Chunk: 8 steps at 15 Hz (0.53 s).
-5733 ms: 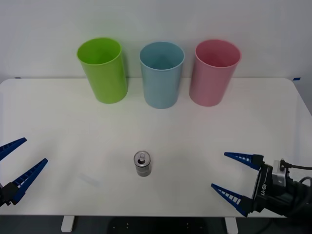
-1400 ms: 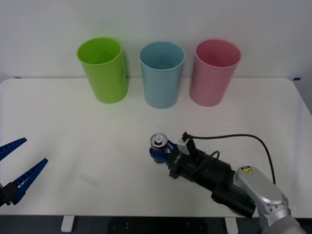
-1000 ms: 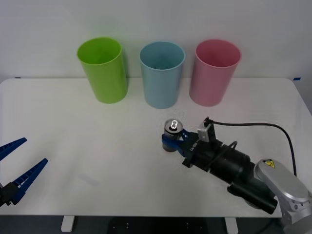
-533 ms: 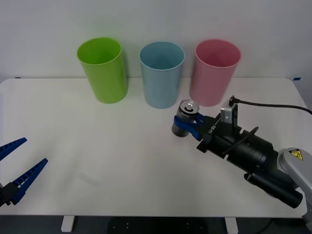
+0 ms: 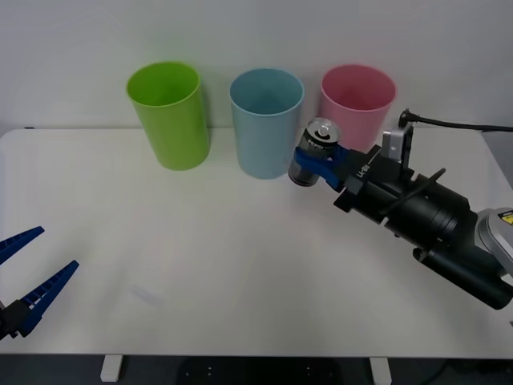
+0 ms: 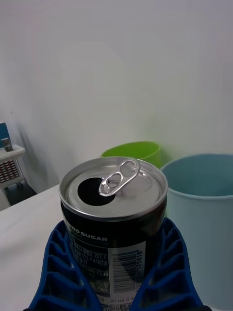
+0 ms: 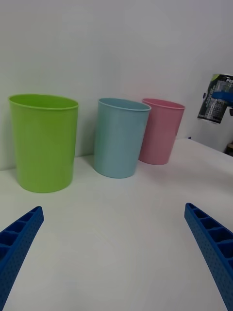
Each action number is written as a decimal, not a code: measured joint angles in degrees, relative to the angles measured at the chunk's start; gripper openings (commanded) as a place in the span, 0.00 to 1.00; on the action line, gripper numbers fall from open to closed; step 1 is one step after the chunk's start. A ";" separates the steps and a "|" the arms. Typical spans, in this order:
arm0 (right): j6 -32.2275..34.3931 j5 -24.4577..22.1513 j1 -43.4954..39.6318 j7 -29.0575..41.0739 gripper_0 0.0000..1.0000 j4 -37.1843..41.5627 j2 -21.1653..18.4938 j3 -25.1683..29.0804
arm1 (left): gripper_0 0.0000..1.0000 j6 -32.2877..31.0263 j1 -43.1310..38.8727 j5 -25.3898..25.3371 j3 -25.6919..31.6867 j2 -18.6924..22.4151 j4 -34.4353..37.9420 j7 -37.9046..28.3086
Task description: Grasp the object on the table and drop it into the matching bin: aluminum can to the light blue bin, PET bottle to the pink bin.
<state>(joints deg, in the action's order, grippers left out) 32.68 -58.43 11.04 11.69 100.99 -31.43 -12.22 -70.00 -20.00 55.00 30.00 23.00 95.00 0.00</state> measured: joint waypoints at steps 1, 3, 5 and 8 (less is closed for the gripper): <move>-0.22 -0.76 1.15 1.76 0.00 0.00 -0.03 0.32 | 1.00 0.00 0.00 0.00 0.00 0.00 0.00 0.00; -1.29 -1.78 3.24 4.04 0.00 0.00 -0.14 0.60 | 1.00 0.00 0.00 0.00 0.00 0.00 0.00 0.00; -3.01 -2.78 5.29 4.86 0.00 -0.03 -0.32 0.62 | 1.00 0.00 0.00 0.00 0.00 0.00 0.00 0.00; -3.56 -3.32 9.58 5.71 0.00 -2.01 -0.72 0.56 | 1.00 0.00 0.00 0.00 0.00 0.00 0.00 0.00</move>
<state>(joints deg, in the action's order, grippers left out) 29.11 -61.75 20.63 17.40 98.97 -32.16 -11.66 -70.00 -20.00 55.00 30.00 23.00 95.00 0.00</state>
